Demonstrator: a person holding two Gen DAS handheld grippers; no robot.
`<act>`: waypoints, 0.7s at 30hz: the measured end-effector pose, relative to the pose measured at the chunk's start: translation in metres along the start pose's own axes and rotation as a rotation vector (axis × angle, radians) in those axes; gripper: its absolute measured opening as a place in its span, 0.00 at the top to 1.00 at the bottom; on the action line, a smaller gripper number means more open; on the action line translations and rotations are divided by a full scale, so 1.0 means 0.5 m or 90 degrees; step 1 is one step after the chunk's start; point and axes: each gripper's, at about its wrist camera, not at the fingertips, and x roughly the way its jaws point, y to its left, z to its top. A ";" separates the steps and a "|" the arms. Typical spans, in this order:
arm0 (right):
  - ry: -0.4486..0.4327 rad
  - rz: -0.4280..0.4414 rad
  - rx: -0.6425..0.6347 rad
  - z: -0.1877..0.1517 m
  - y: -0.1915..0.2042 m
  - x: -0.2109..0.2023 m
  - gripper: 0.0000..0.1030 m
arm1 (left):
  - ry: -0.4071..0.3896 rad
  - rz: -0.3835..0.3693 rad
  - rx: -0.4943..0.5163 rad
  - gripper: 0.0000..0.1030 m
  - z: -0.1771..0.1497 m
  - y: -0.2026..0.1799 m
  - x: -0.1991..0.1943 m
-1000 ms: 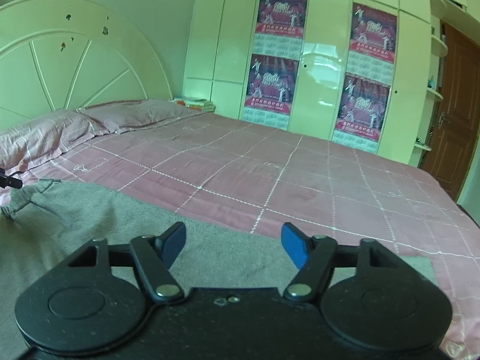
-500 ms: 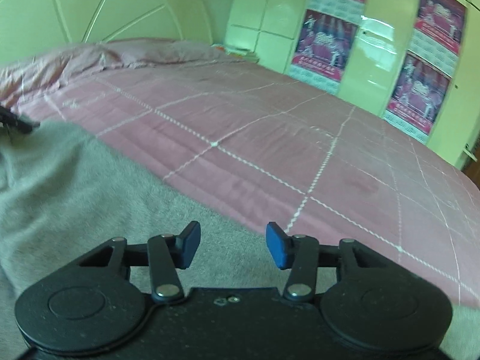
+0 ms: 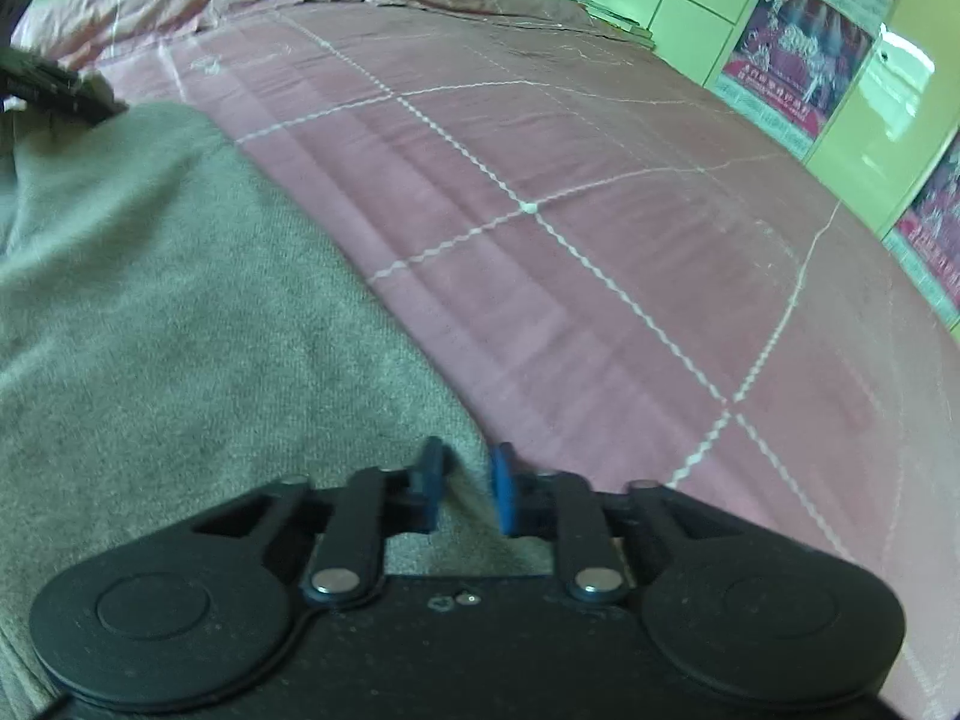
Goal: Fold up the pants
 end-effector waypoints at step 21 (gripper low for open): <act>-0.124 -0.085 -0.031 -0.305 0.324 -0.480 0.94 | -0.204 0.029 0.140 0.75 -0.274 -0.187 -0.458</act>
